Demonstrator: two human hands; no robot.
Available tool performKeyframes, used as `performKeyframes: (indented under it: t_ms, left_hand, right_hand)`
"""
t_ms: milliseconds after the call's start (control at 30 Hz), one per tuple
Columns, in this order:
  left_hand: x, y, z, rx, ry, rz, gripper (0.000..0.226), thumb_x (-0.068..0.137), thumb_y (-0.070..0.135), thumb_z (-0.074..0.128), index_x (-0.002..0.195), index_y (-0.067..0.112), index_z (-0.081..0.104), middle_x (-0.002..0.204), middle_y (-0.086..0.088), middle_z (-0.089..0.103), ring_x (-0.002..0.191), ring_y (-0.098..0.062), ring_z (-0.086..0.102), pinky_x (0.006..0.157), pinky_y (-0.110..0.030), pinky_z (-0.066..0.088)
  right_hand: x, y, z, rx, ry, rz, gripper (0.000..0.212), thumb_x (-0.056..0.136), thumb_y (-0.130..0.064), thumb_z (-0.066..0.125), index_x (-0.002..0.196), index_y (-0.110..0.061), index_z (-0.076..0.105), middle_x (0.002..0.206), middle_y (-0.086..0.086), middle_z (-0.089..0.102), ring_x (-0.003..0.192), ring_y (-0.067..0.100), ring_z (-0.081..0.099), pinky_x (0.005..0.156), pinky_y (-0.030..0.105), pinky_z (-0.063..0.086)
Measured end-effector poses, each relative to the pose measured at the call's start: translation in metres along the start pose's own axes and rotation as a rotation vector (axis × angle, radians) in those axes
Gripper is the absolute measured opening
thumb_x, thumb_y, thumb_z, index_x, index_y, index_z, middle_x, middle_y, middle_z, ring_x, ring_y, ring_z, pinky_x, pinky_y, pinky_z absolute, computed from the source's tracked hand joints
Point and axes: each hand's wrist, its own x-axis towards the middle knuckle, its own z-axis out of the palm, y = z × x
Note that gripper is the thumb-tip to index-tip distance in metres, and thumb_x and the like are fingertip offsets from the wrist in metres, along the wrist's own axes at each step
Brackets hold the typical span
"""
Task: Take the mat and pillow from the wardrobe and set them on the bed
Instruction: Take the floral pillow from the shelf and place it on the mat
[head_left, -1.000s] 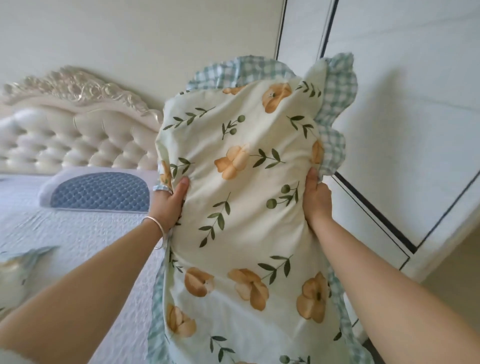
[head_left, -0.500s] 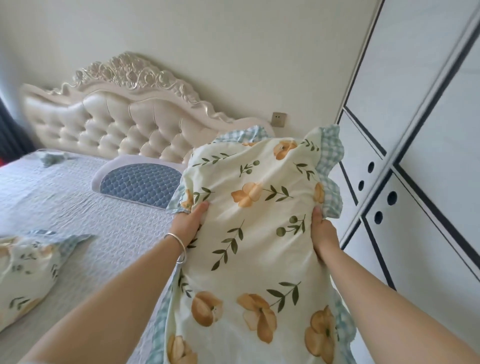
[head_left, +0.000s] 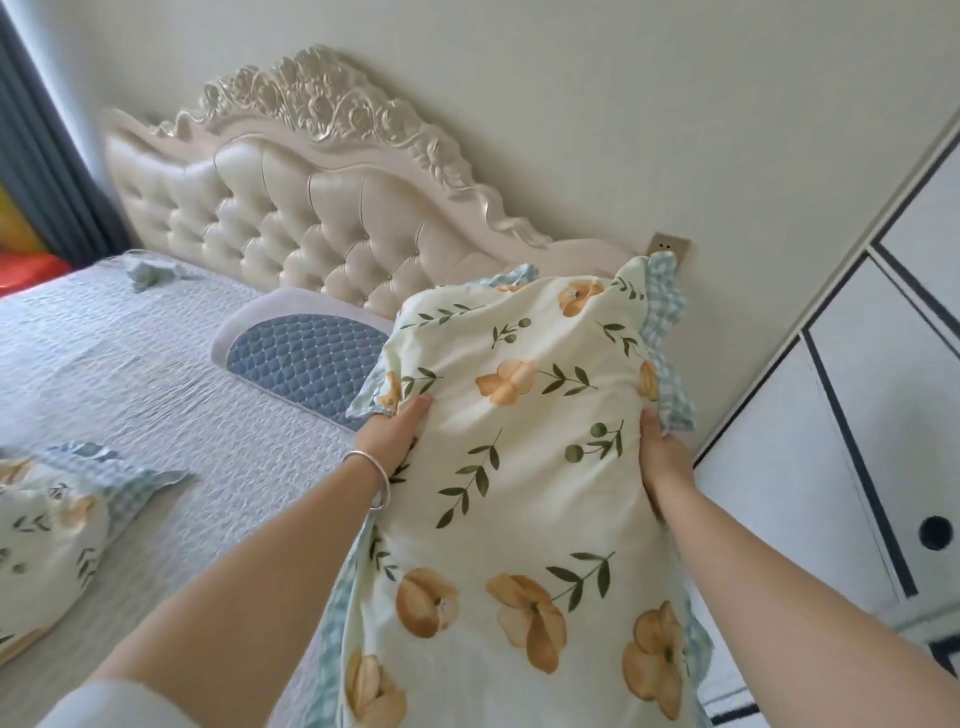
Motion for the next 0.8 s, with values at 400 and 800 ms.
performKeyframes:
  t_ms: [400, 800]
  left_hand:
    - [0.19, 0.016, 0.001, 0.015, 0.297, -0.113, 0.055, 0.086, 0.057, 0.053, 0.121, 0.014, 0.056, 0.107, -0.011, 0.062, 0.098, -0.029, 0.059, 0.087, -0.034, 0.048]
    - [0.376, 0.051, 0.013, -0.167, 0.72, -0.457, 0.064, 0.082, 0.061, 0.054, 0.121, 0.01, 0.053, 0.107, -0.017, 0.064, 0.094, -0.033, 0.061, 0.086, -0.041, 0.051]
  right_hand:
    - [0.212, -0.078, 0.16, -0.066, -0.265, 0.034, 0.085, 0.079, -0.073, 0.031, 0.131, -0.009, 0.049, 0.131, 0.019, 0.056, 0.118, 0.04, 0.052, 0.103, 0.05, 0.038]
    - [0.431, -0.198, 0.343, -0.163, -0.791, -0.07, 0.06, 0.09, -0.051, 0.045, 0.134, -0.011, 0.038, 0.121, 0.005, 0.051, 0.109, 0.02, 0.046, 0.092, 0.031, 0.034]
